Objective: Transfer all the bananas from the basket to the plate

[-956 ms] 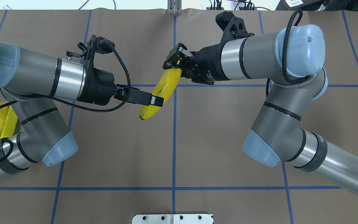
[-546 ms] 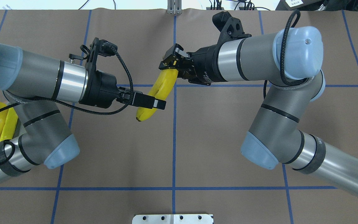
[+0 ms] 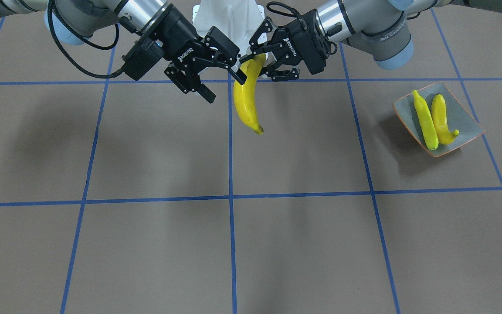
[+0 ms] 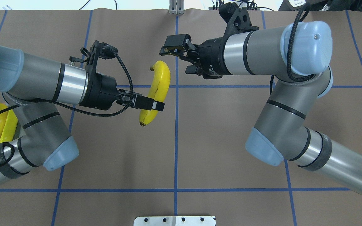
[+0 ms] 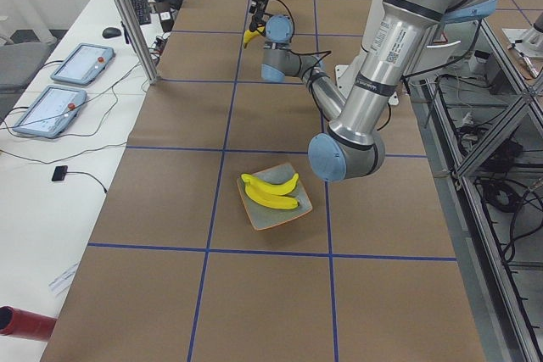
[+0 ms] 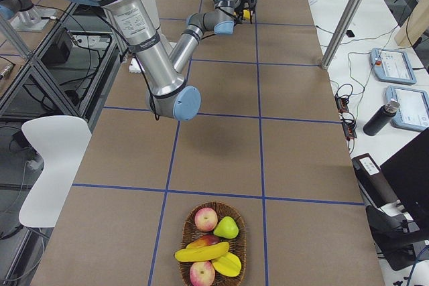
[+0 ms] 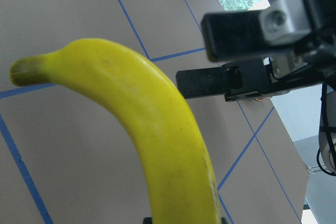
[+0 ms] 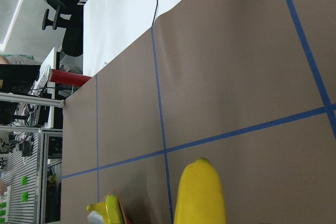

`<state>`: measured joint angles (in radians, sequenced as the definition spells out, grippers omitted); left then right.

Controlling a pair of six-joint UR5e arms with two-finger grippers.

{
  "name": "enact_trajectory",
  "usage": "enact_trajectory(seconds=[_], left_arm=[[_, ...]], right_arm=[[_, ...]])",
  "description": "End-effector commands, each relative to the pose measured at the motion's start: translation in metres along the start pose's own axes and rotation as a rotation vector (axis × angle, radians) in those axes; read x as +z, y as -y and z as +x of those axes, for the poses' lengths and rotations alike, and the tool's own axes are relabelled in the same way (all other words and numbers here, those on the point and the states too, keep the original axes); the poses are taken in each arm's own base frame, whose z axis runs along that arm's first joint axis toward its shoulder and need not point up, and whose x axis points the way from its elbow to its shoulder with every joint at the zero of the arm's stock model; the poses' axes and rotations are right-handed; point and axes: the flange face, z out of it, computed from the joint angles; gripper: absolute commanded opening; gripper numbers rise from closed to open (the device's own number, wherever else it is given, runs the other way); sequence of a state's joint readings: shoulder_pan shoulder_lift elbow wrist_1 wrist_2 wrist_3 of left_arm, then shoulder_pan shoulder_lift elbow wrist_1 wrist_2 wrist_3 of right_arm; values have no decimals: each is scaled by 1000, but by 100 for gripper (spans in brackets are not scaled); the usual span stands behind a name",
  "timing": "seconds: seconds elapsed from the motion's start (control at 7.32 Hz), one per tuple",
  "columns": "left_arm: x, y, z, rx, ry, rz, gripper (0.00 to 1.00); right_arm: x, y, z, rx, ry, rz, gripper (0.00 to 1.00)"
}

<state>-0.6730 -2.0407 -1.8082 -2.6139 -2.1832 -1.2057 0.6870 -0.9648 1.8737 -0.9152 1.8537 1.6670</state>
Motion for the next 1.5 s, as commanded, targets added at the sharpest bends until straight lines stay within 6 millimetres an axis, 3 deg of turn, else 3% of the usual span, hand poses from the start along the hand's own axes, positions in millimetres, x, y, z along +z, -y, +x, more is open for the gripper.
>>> enact_trajectory(seconds=[0.0, 0.41, 0.68, 0.96, 1.09, 1.23, 1.37], left_arm=[[-29, -30, -46, -49, 80, -15, 0], [-140, -53, -118, -70, 259, 59, 0], [-216, -82, -177, 20, 422, 65, 0], [-289, -128, -225, 141, 578, 15, 0], [-317, -149, -241, 200, 636, -21, 0], [-335, -166, -260, 247, 690, -61, 0], [-350, -181, -296, 288, 751, -112, 0]], right_arm=[[-15, 39, 33, 13, -64, 65, 100], [-31, 92, 105, -38, -312, 125, 100], [-60, 126, 169, -138, -454, 135, 100], [-113, 160, 232, -210, -541, 100, 100], [-141, 172, 262, -260, -579, 77, 100], [-169, 185, 288, -305, -612, 51, 100], [-198, 194, 313, -350, -640, 22, 100]])
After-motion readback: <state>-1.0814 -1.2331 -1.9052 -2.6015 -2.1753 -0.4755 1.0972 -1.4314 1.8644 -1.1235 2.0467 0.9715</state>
